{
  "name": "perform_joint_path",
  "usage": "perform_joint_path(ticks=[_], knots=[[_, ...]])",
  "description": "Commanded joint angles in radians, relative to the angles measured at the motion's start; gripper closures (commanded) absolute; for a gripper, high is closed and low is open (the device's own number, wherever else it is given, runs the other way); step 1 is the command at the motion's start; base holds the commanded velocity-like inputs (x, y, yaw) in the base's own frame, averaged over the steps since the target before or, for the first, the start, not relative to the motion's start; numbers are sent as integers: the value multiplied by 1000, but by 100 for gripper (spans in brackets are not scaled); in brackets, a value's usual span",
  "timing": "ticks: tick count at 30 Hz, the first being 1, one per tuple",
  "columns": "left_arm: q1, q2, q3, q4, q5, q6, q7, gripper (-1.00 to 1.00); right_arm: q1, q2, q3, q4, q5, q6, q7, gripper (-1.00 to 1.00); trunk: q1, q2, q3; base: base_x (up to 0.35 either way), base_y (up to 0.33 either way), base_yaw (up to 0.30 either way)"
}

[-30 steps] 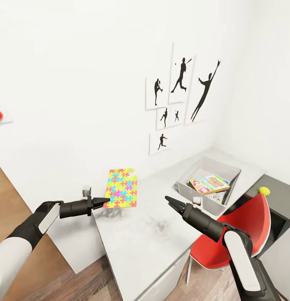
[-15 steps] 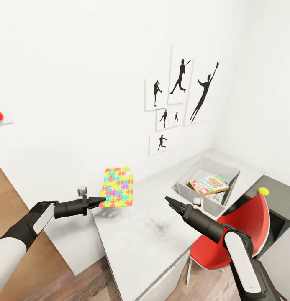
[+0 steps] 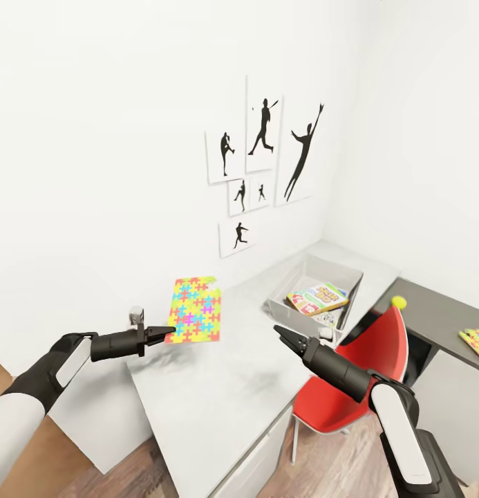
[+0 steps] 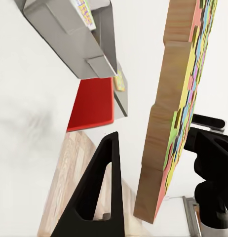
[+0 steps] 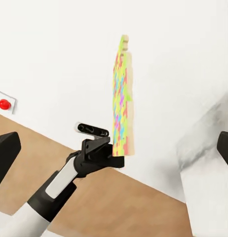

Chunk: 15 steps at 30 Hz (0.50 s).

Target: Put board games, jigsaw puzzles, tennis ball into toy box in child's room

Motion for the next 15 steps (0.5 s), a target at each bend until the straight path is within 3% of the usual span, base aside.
perform_joint_path(ticks=[1, 9, 15], knots=[[-1, 1, -4, 0, 6, 5, -1, 100, -1, 0, -1, 0, 0, 6, 3, -100, 1, -2, -2, 0, -41, -276], [-1, 1, -2, 0, 5, 4, 2, 100, -1, 0, -2, -1, 0, 5, 3, -100, 1, -2, -2, 0, -222, -267], [-1, 1, -2, 0, 5, 4, 3, 100, -1, 1, -2, 0, 0, 4, 2, -100, 1, -2, -2, 0, -298, -157]])
